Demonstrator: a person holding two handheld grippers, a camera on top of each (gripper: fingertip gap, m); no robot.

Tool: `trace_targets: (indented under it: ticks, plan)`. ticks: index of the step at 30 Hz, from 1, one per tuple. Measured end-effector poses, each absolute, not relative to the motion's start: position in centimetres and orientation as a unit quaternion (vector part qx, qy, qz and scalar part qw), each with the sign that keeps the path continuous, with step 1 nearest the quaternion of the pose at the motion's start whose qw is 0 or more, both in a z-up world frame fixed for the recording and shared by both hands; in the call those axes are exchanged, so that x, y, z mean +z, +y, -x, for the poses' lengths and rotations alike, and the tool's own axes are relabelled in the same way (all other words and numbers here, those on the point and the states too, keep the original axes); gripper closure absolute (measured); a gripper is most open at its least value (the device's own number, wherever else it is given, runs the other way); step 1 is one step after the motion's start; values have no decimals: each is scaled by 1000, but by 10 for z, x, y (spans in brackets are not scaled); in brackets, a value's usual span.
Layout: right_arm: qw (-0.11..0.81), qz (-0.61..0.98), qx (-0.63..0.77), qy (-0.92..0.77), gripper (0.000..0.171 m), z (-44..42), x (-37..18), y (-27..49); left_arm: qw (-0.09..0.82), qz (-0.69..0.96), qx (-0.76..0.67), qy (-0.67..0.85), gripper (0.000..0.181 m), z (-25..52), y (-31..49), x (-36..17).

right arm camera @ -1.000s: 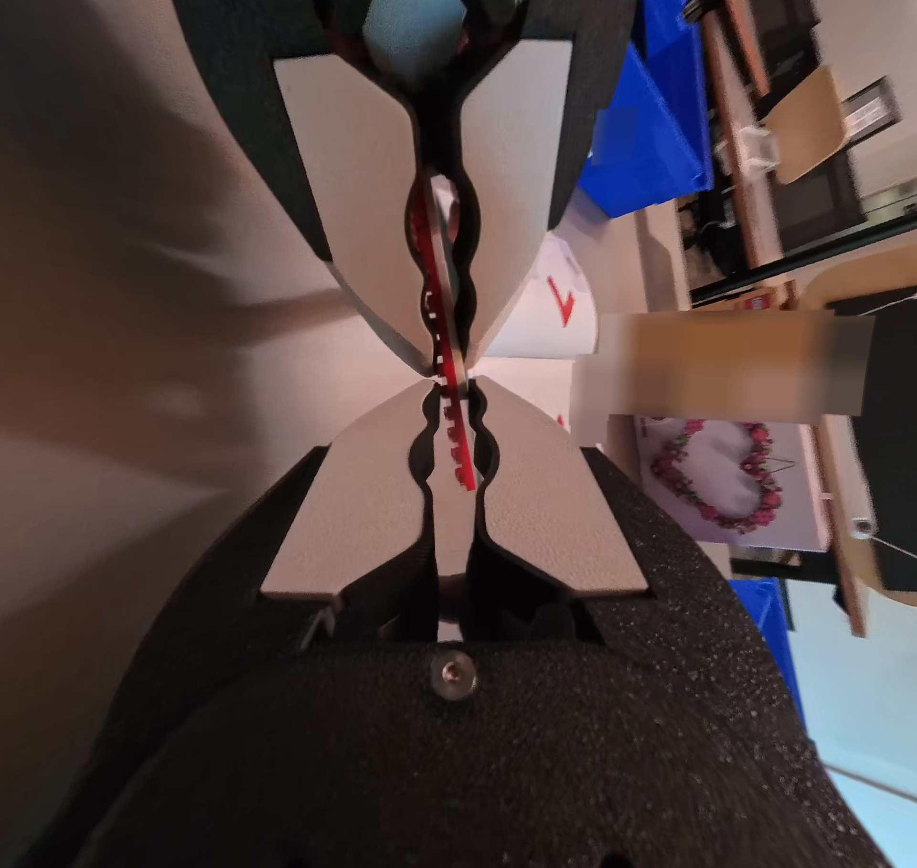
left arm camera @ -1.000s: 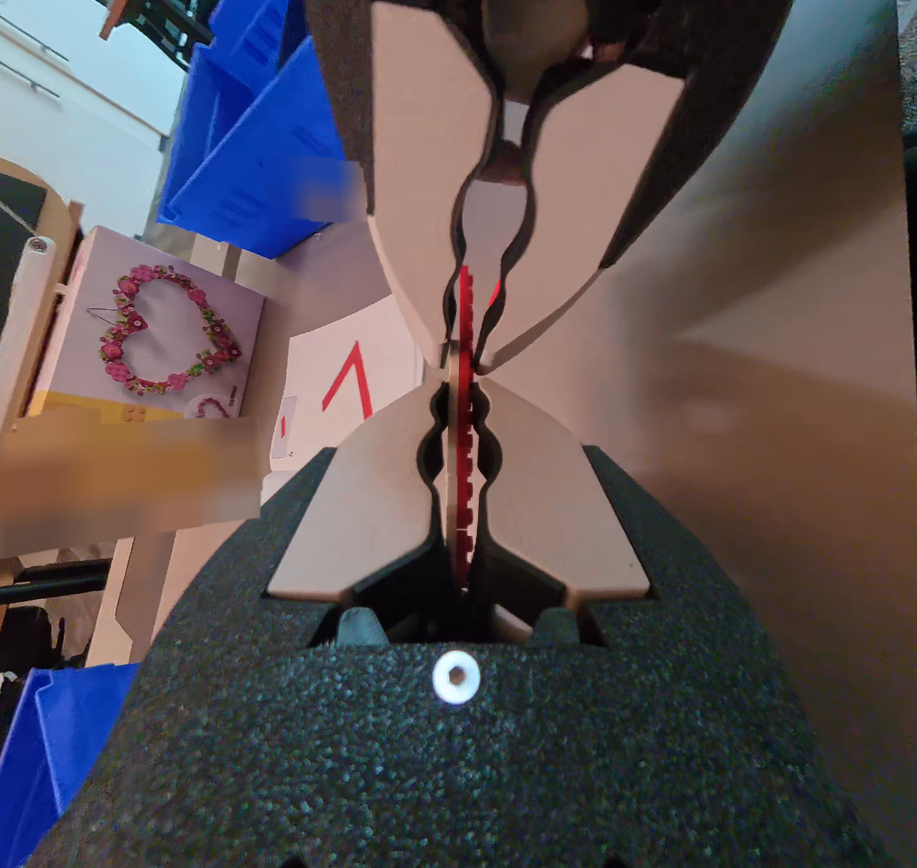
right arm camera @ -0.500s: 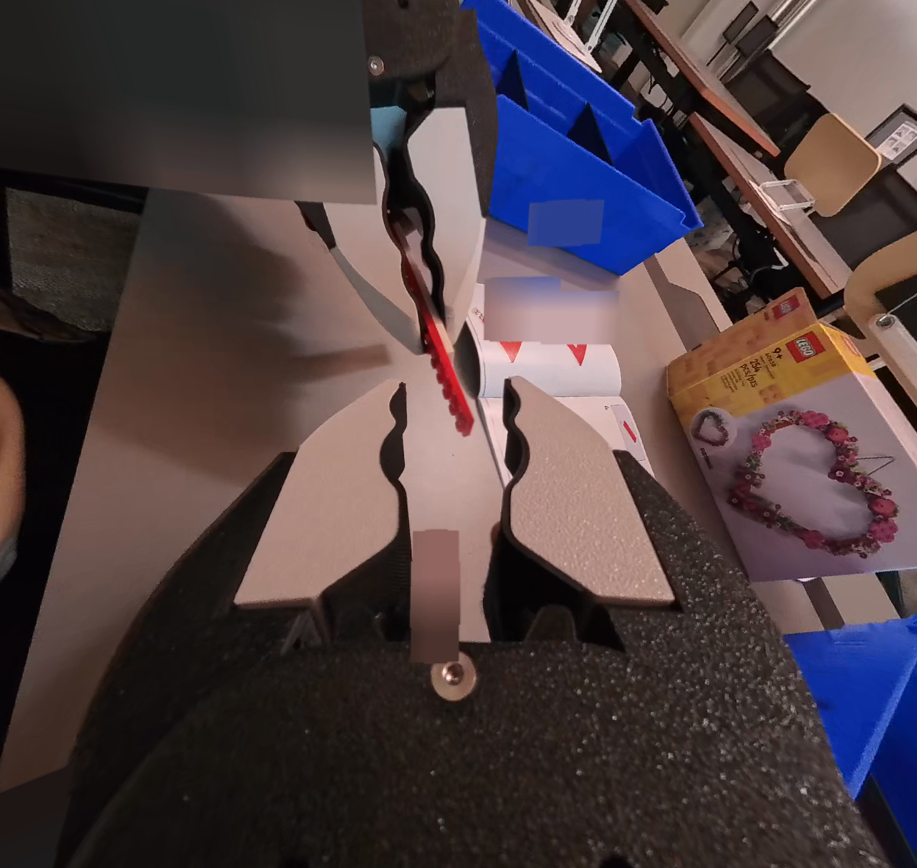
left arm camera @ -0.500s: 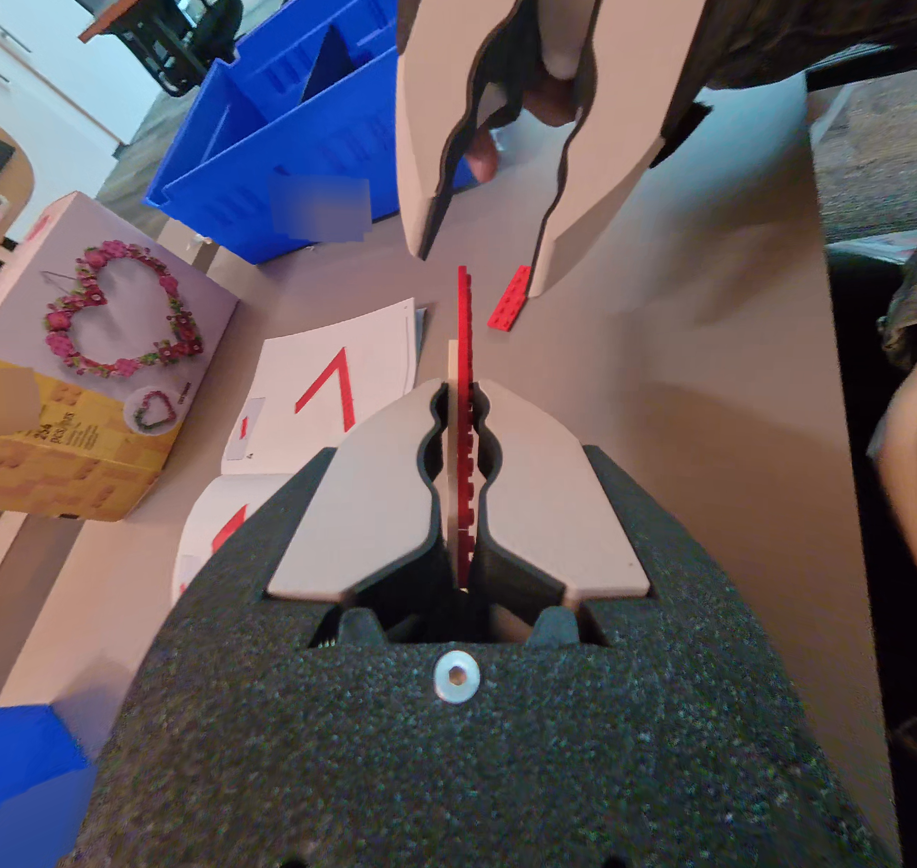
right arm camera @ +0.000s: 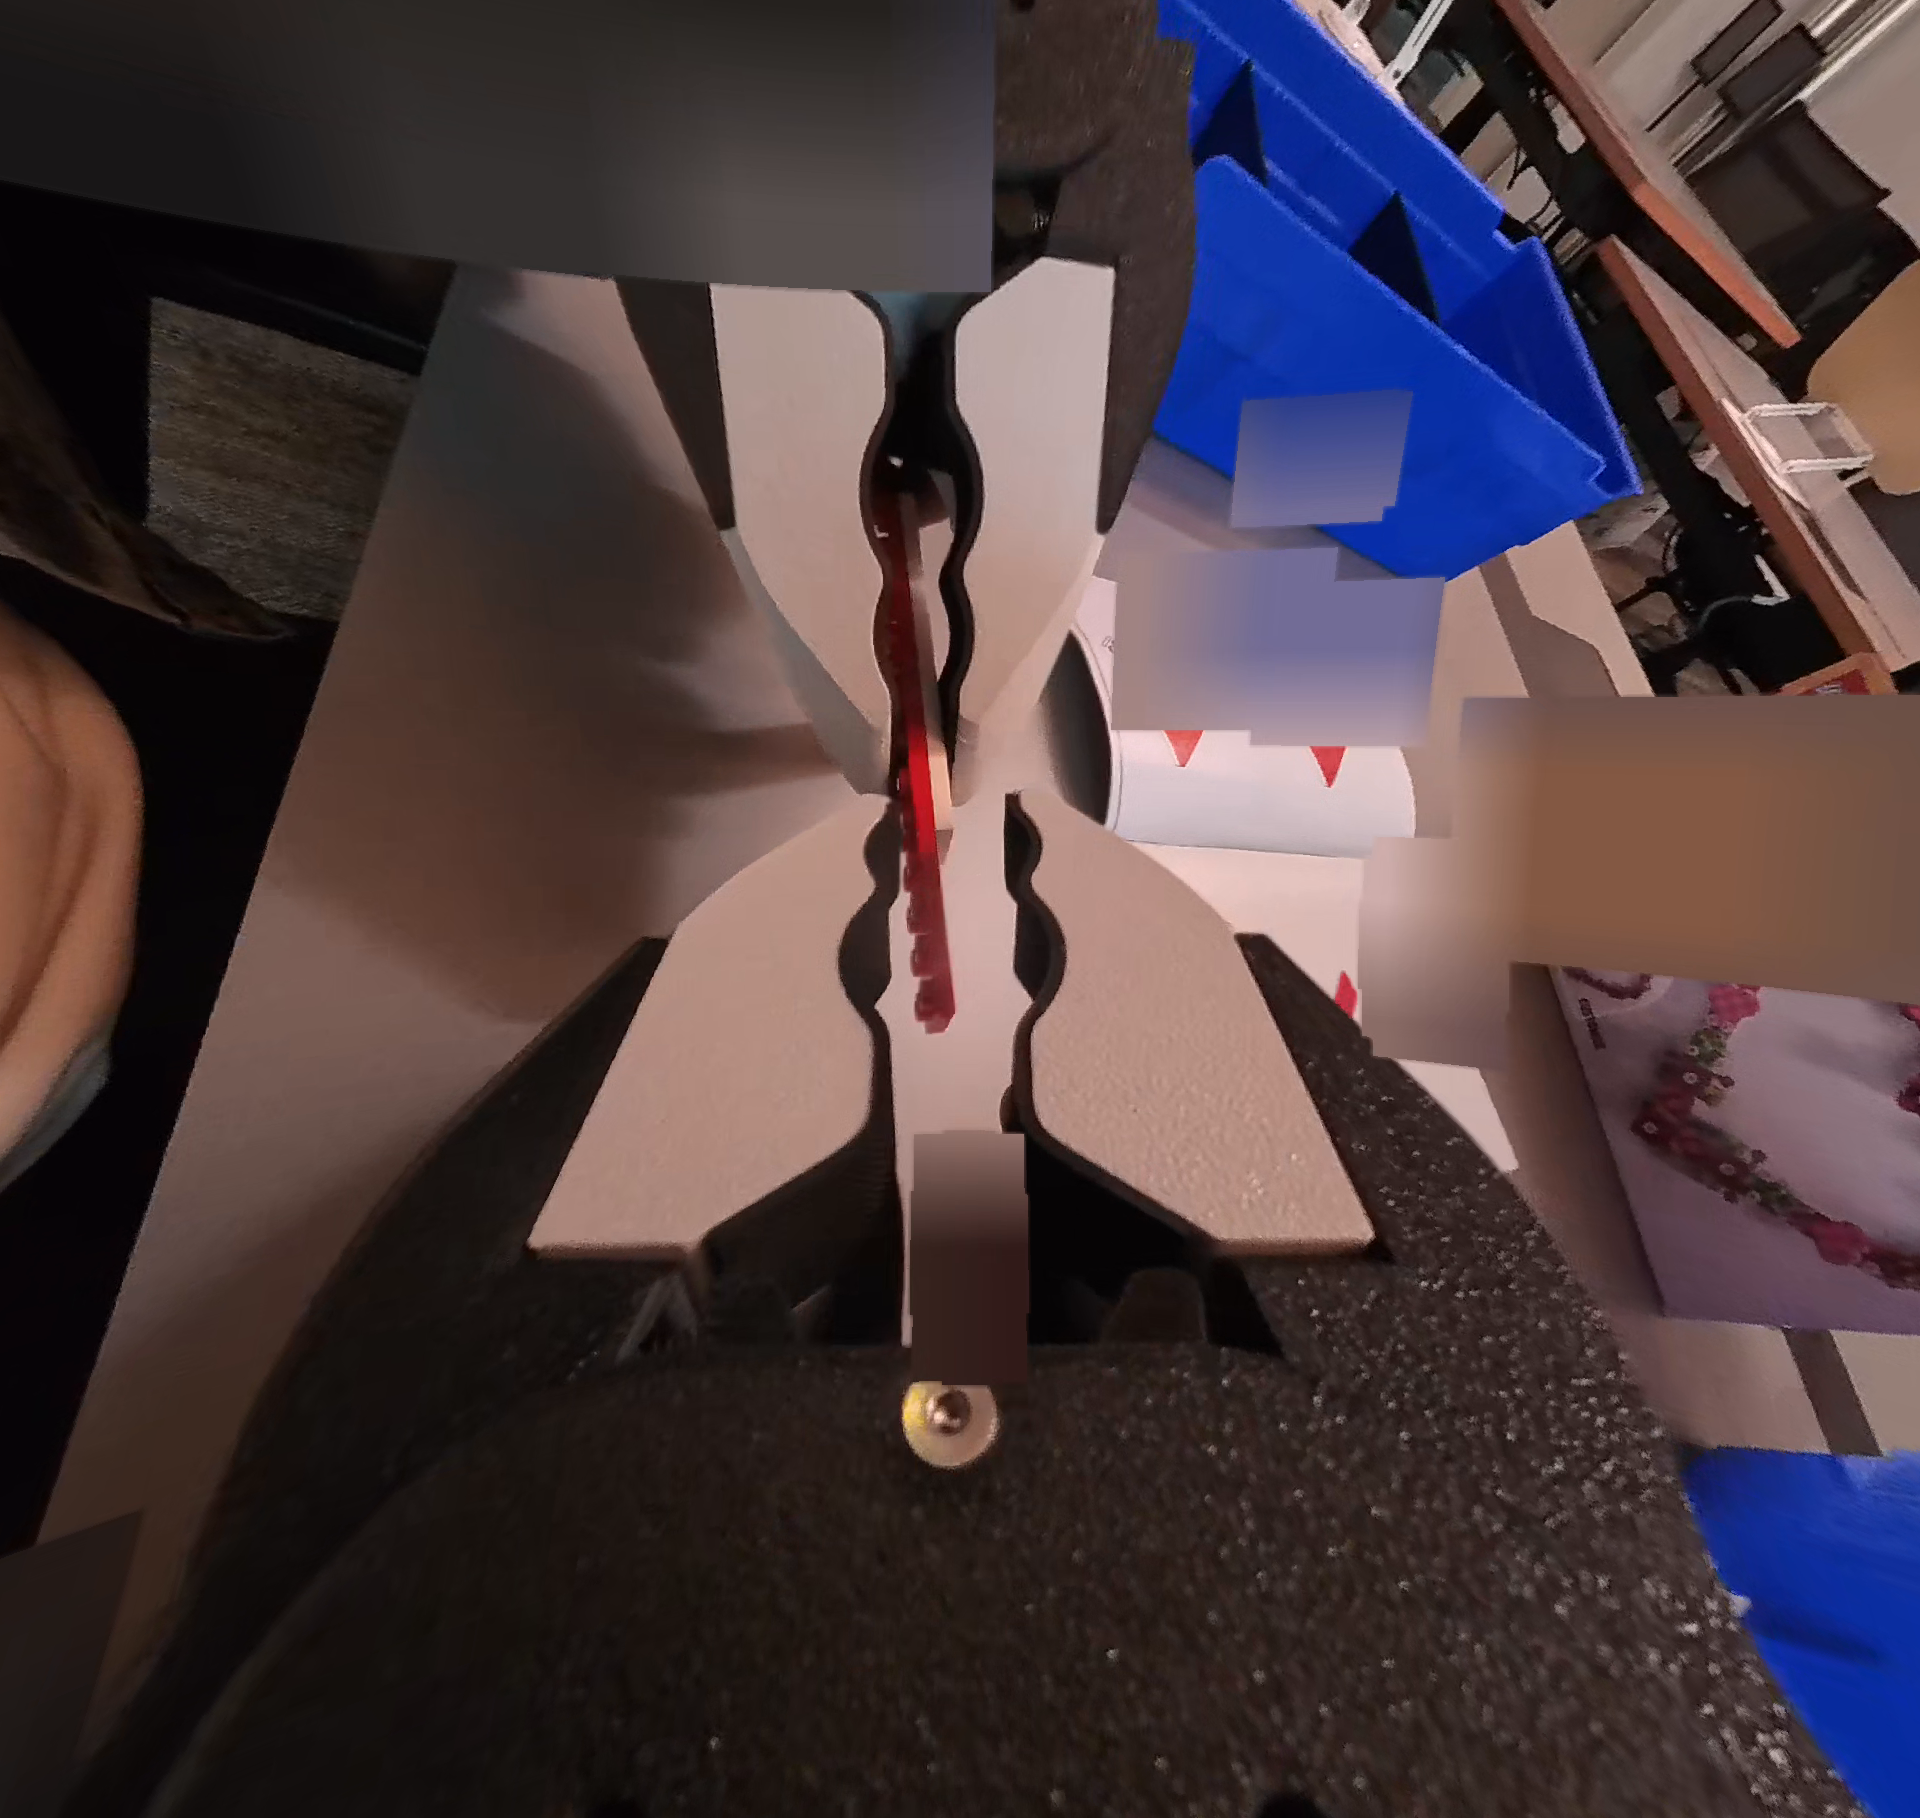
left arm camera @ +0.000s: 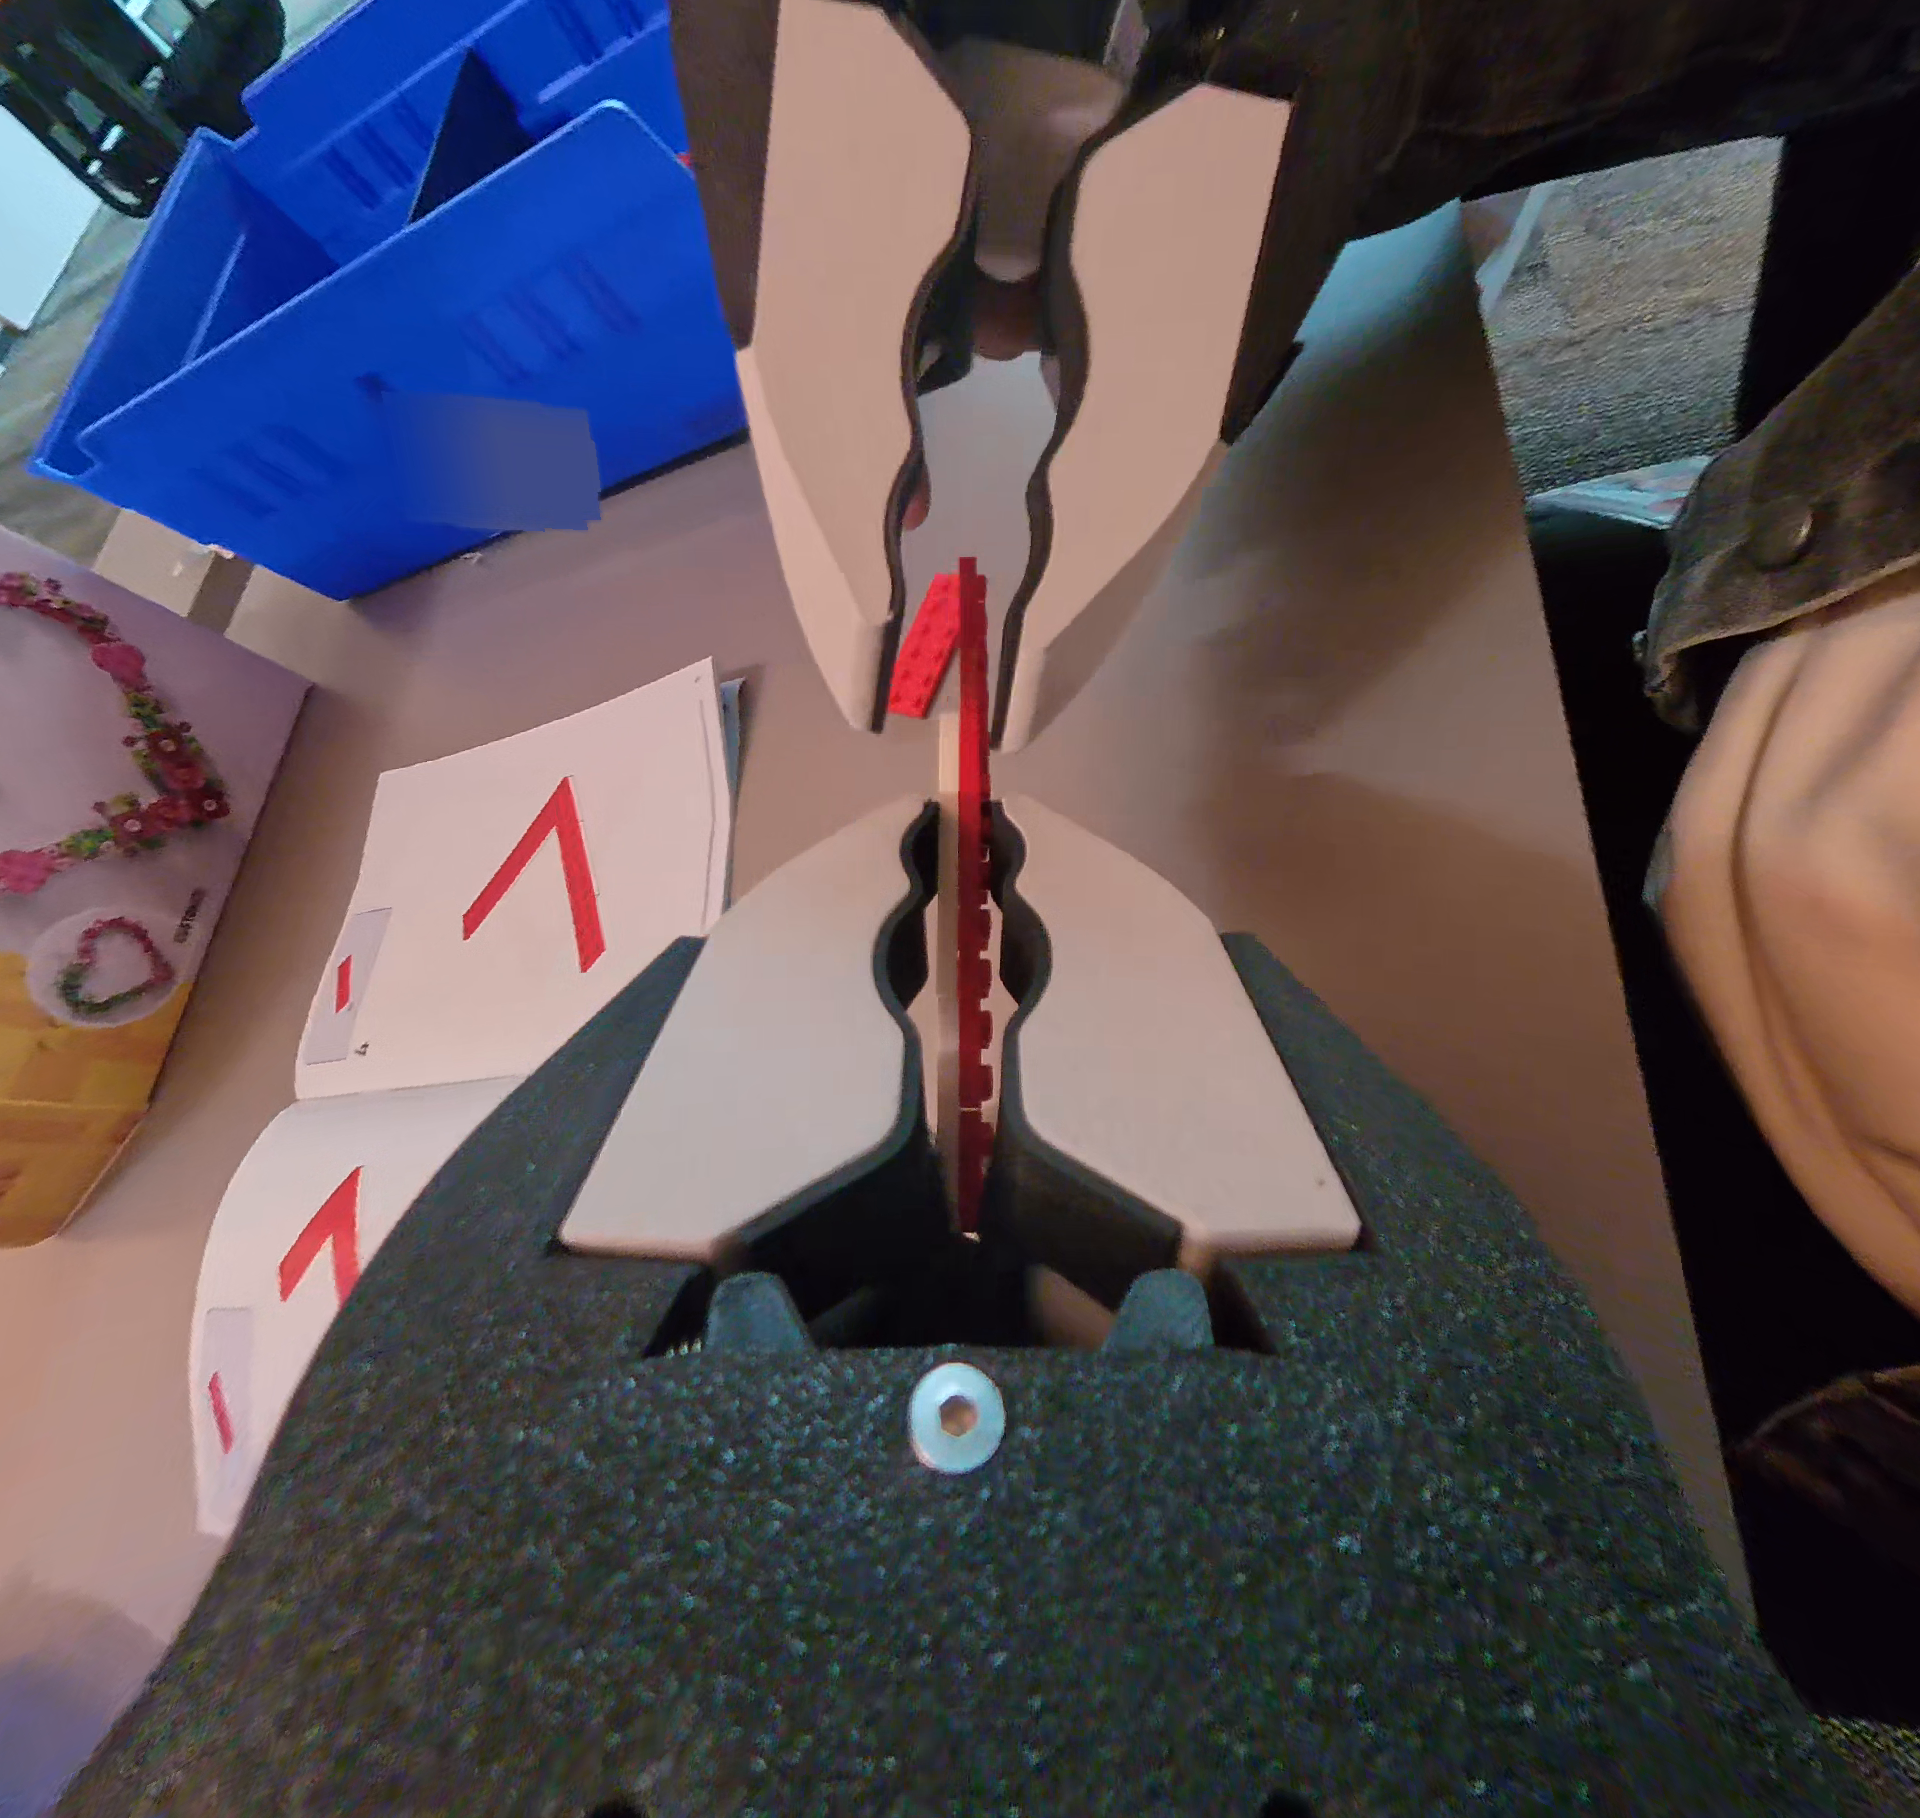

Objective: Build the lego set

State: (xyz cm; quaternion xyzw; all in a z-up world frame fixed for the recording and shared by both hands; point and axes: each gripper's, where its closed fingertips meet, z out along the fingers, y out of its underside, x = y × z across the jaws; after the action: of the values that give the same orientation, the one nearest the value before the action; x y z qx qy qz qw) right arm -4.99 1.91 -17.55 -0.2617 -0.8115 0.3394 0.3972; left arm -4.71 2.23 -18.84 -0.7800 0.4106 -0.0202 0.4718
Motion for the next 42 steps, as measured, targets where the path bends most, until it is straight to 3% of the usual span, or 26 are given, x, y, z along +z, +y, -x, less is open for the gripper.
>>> trace_targets:
  ticks: [5, 23, 28, 32, 34, 37, 40, 42]
  plan:
    - [384, 244, 325, -829, 162, 46, -182, 14, 473, 772, -16, 424, 173, 41, 21, -187]
    - [360, 284, 325, -827, 163, 49, -189, 22, 478, 786, -28, 391, 173, 44, 28, -193]
    - [258, 384, 420, -781, 163, 45, -186, 27, 495, 767, -1, 408, 161, 49, 25, -179]
    - [164, 469, 572, -652, 163, 49, -162, 38, 605, 664, 99, 428, 150, 63, 17, -123]
    - [100, 472, 640, -598, 163, 46, -148, 38, 616, 667, 108, 404, 145, 77, 15, -113]
    - [61, 472, 665, -575, 163, 43, -147, 38, 625, 696, 44, 350, 136, 93, 15, -115]
    - [58, 463, 655, -594, 163, 42, -152, 32, 631, 717, -137, 263, 151, 86, 16, -116]
    - [69, 460, 643, -609, 163, 42, -154, 30, 601, 741, -168, 247, 153, 87, 19, -130]
